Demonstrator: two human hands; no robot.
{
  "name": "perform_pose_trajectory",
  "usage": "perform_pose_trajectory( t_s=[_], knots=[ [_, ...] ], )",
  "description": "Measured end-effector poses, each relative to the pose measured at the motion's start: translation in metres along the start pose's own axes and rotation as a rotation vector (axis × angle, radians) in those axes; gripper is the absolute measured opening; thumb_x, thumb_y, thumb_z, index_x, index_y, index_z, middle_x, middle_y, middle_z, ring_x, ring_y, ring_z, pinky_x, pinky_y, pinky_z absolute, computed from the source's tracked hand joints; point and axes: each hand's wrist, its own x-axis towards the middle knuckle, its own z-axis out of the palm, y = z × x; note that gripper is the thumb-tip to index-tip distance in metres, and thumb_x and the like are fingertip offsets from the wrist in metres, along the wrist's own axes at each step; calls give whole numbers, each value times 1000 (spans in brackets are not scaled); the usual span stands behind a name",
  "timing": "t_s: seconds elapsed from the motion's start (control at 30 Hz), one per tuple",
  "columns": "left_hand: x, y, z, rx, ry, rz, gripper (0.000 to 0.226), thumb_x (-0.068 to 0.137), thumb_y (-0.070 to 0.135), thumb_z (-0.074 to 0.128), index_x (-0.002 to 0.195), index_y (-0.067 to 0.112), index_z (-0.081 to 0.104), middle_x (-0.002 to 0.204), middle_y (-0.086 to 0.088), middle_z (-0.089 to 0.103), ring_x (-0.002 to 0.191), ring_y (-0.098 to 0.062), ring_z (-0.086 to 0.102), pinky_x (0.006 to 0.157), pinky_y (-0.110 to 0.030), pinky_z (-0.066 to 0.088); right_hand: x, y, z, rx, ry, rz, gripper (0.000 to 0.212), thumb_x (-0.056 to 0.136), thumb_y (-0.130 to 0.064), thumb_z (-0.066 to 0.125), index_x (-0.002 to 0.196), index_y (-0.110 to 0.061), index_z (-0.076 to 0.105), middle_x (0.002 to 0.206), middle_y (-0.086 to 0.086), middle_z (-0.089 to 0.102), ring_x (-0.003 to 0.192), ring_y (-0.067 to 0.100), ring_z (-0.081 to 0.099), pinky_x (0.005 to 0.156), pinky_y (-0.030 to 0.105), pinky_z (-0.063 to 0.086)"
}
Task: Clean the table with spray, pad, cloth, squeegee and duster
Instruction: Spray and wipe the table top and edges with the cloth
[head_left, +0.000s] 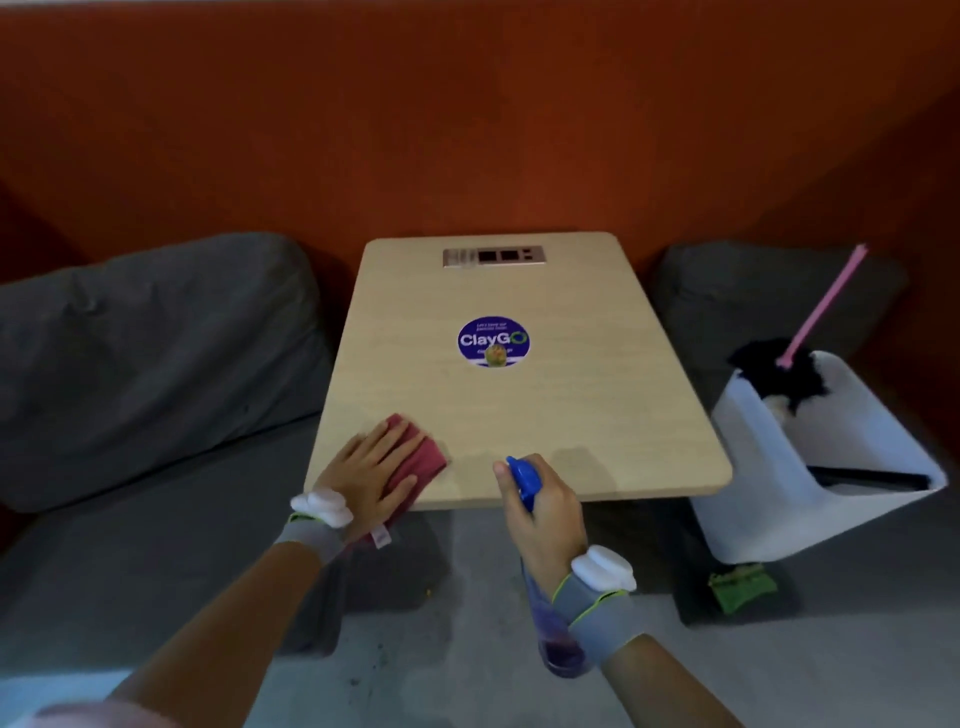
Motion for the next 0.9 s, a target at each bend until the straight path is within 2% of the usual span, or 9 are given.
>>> perform_pose_trajectory(
  t_s=[0.1,0.2,0.3,0.47,0.73,0.8,0.9],
  knots=[
    [5,14,4,-54,-17,-149,77,81,65,-1,152,34,1,160,8,-5,148,-16,-5,118,-36,4,19,-3,-4,-35,-19,3,44,90,-59,42,78,-17,47,62,-10,40,57,18,41,56,32,38],
    [16,23,6,-92,8,-264,83,77,67,-4,152,32,-2,160,6,-7,148,-17,-6,119,-36,4,47,-14,-6,-59,-52,22,37,91,-58,46,84,-21,49,65,-9,46,57,22,49,56,32,42],
    [30,22,8,-117,39,-327,82,78,66,-2,152,32,1,161,3,-3,148,-19,-4,119,-37,6,77,-25,-2,-75,-51,34,48,85,-67,35,88,-22,52,65,-7,50,56,30,58,54,38,49],
    [54,7,8,-137,78,-363,80,81,65,2,153,30,5,161,2,1,148,-19,-1,120,-37,7,119,-40,14,-117,-45,68,54,82,-71,29,97,-27,56,76,2,64,62,35,64,58,32,48],
    [123,-35,-5,-159,92,-357,79,81,61,3,153,29,9,161,0,4,148,-20,1,119,-37,5,183,-45,43,-190,-45,157,67,77,-76,26,101,-23,58,81,2,68,64,37,64,60,39,53],
    [138,-45,-8,-167,105,-349,78,82,61,5,153,28,12,161,0,7,148,-21,3,119,-38,6,194,-44,50,-196,-58,182,61,82,-73,34,102,-21,59,83,3,68,68,37,64,62,39,53],
    [156,-57,-10,-145,92,-334,77,83,60,6,153,28,10,161,0,6,148,-20,2,119,-38,6,205,-41,61,-239,-94,221,46,90,-62,41,89,-18,54,73,2,61,68,37,62,58,35,47]
  ],
)
